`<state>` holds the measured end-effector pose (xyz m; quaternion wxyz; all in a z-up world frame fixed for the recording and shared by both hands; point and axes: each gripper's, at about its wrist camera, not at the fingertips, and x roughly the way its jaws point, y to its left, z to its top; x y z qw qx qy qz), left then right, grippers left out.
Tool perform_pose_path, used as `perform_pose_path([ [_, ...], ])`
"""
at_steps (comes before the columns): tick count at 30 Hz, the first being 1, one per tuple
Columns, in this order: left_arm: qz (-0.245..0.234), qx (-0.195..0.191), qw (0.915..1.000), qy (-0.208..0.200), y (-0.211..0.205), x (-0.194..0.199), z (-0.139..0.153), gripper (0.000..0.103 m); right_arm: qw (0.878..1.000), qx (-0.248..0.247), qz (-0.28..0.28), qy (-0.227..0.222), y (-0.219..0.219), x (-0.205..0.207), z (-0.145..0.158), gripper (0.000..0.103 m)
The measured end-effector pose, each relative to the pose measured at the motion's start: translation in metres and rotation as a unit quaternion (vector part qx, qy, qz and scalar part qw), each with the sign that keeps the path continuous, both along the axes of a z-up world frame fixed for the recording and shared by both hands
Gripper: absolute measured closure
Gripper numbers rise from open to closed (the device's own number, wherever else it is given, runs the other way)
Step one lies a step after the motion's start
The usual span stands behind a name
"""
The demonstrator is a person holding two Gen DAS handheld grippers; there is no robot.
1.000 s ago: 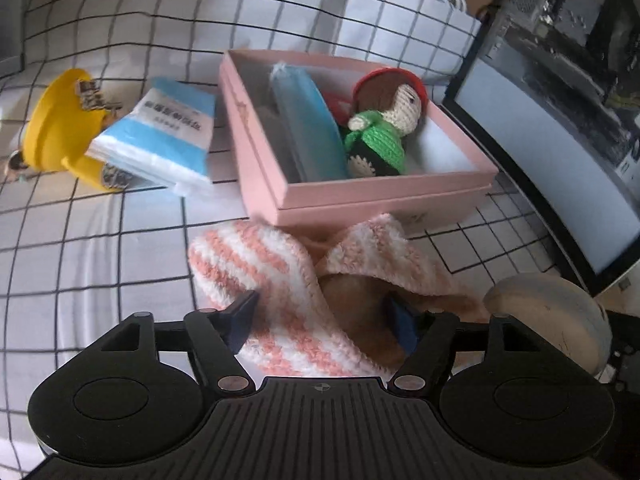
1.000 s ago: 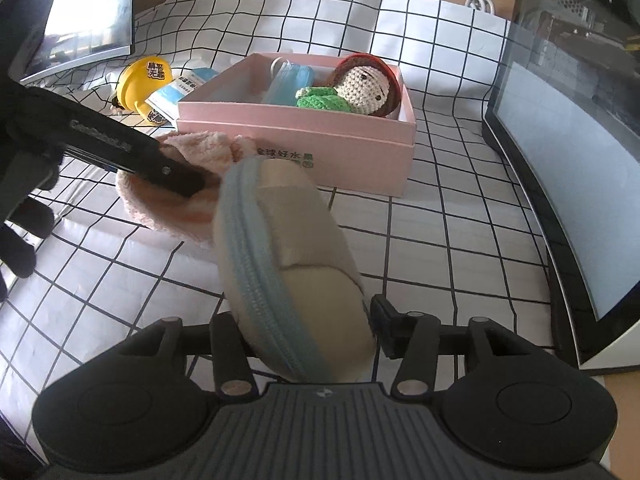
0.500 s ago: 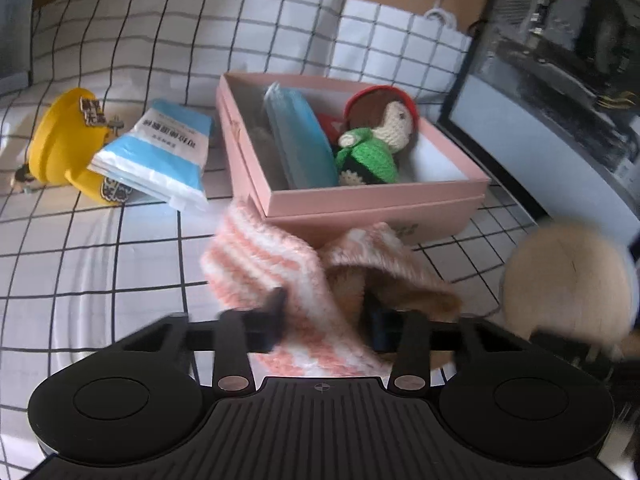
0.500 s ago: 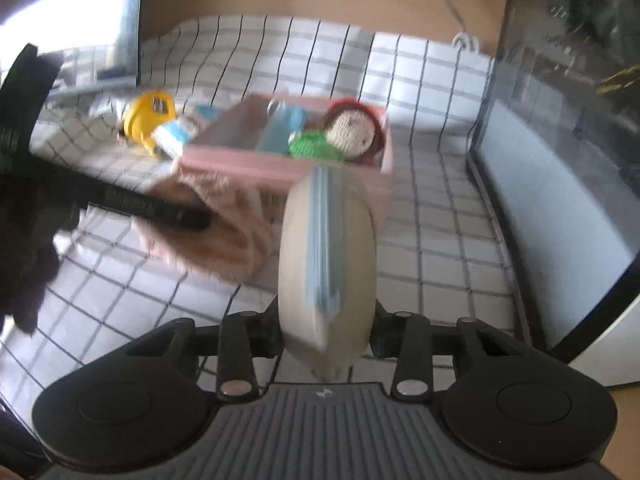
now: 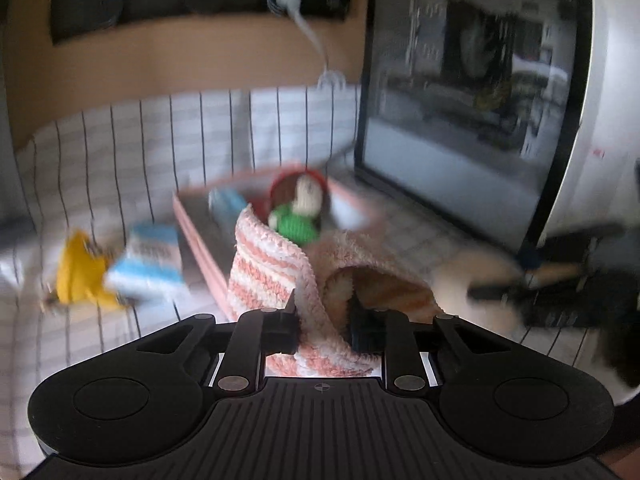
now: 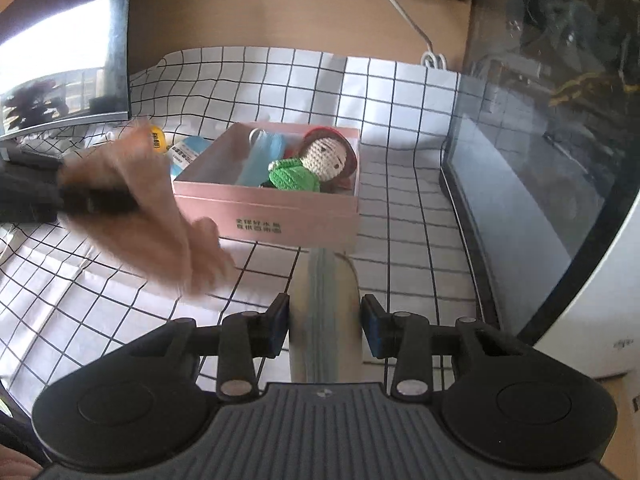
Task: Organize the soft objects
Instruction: 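Lower the striped cloth into the pink box and open the left gripper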
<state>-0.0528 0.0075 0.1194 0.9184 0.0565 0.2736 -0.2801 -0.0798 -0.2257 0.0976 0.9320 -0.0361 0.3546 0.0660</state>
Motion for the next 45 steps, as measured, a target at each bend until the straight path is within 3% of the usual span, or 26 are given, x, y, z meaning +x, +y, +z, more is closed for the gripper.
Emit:
perform_pose_path([
  [4, -0.005, -0.006, 0.9979, -0.064, 0.001, 0.003, 0.048, 0.080, 1.000, 0.010, -0.003, 0.003, -0.001, -0.003, 0.000, 0.066],
  [9, 0.008, -0.014, 0.9879, -0.154, 0.000, 0.028, 0.112, 0.080, 0.999, 0.029, -0.004, -0.016, -0.004, -0.007, 0.013, 0.066],
  [12, 0.016, -0.031, 0.9842, -0.173, 0.000, 0.058, 0.136, 0.080, 0.998, 0.051, -0.005, -0.037, -0.008, -0.011, 0.029, 0.066],
  [14, 0.017, -0.049, 0.9877, -0.148, -0.002, 0.088, 0.140, 0.080, 0.997, 0.062, -0.009, -0.055, -0.010, -0.013, 0.040, 0.066],
  [16, 0.019, -0.078, 0.9922, -0.096, -0.002, 0.121, 0.133, 0.080, 0.995, 0.070, -0.015, -0.068, -0.012, -0.014, 0.048, 0.066],
  [18, 0.022, -0.118, 0.9927, -0.014, 0.001, 0.156, 0.111, 0.079, 0.994, 0.069, -0.021, -0.076, -0.013, -0.015, 0.053, 0.066],
  [20, 0.039, -0.148, 0.9846, 0.085, 0.004, 0.191, 0.073, 0.075, 0.995, 0.065, -0.029, -0.074, -0.014, -0.017, 0.053, 0.066],
  [22, 0.063, -0.134, 0.9769, 0.154, 0.000, 0.214, 0.030, 0.073, 0.995, 0.062, -0.037, -0.065, -0.017, -0.019, 0.050, 0.066],
  [25, 0.084, -0.059, 0.9752, 0.196, -0.014, 0.227, -0.029, 0.070, 0.996, 0.055, -0.055, -0.045, -0.022, -0.020, 0.043, 0.066],
  [27, 0.085, -0.031, 0.9759, 0.199, -0.021, 0.226, -0.053, 0.069, 0.996, 0.052, -0.064, -0.035, -0.024, -0.021, 0.039, 0.066],
  [29, 0.072, -0.019, 0.9825, 0.171, -0.025, 0.222, -0.059, 0.070, 0.996, 0.049, -0.067, -0.030, -0.026, -0.021, 0.037, 0.066],
  [33, 0.072, 0.016, 0.9848, 0.157, -0.035, 0.216, -0.060, 0.070, 0.997, 0.050, -0.065, -0.018, -0.026, -0.017, 0.033, 0.066],
  [36, 0.056, 0.027, 0.9872, 0.147, -0.037, 0.210, -0.044, 0.070, 0.997, 0.047, -0.054, -0.018, -0.020, -0.013, 0.032, 0.066],
  [41, 0.040, 0.009, 0.9958, 0.081, -0.021, 0.191, 0.007, 0.070, 0.998, 0.049, -0.044, -0.018, -0.014, -0.008, 0.030, 0.066],
  [45, 0.026, -0.060, 0.9945, 0.082, -0.008, 0.188, 0.032, 0.070, 0.998, 0.054, -0.037, -0.015, -0.010, -0.004, 0.025, 0.066],
])
